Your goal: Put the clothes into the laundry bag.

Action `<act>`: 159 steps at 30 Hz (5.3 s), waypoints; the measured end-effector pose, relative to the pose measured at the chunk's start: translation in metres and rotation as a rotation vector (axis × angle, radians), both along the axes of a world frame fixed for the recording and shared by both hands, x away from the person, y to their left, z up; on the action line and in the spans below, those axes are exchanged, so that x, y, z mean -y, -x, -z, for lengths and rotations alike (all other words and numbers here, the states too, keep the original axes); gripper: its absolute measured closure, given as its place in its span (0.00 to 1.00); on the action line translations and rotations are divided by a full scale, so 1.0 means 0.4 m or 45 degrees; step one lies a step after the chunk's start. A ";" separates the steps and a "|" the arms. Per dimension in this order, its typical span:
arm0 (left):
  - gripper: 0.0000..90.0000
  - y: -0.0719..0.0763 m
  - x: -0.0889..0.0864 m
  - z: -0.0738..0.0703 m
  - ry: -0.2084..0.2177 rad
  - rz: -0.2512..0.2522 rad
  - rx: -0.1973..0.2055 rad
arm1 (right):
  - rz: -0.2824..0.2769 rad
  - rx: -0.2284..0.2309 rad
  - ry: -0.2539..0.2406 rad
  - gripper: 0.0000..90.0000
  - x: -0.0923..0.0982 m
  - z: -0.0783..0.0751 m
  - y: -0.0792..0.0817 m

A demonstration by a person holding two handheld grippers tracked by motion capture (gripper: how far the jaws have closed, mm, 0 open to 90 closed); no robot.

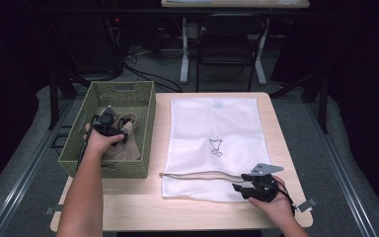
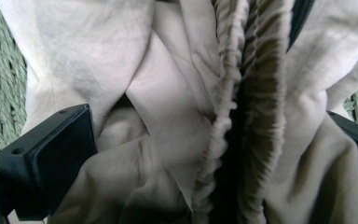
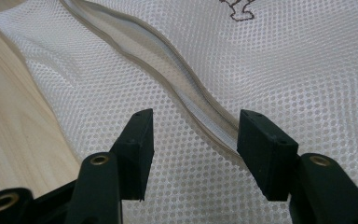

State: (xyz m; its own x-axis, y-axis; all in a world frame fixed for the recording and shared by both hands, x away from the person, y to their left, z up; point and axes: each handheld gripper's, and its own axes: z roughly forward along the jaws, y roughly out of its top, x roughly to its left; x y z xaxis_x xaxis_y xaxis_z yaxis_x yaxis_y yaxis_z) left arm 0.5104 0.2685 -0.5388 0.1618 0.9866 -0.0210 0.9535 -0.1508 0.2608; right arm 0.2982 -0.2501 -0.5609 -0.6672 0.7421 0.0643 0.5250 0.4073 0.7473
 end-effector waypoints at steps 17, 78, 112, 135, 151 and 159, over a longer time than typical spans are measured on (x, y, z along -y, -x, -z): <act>0.07 -0.002 -0.005 0.006 0.046 0.016 -0.025 | -0.002 0.003 0.000 0.51 0.000 -0.001 0.001; 0.62 0.005 -0.002 -0.018 0.087 0.050 -0.008 | -0.010 -0.002 0.005 0.51 -0.004 0.002 -0.002; 0.66 0.012 -0.004 -0.106 0.039 0.045 0.075 | -0.009 0.001 0.000 0.51 -0.003 0.001 -0.001; 0.66 0.024 0.017 -0.203 0.057 0.092 0.121 | -0.016 0.007 0.005 0.51 -0.004 0.001 -0.002; 0.66 0.035 0.008 -0.245 0.097 0.077 0.140 | -0.017 0.007 0.002 0.51 -0.004 0.000 -0.001; 0.66 0.041 0.008 -0.273 0.077 0.074 0.158 | -0.020 0.009 0.007 0.51 -0.005 0.000 -0.002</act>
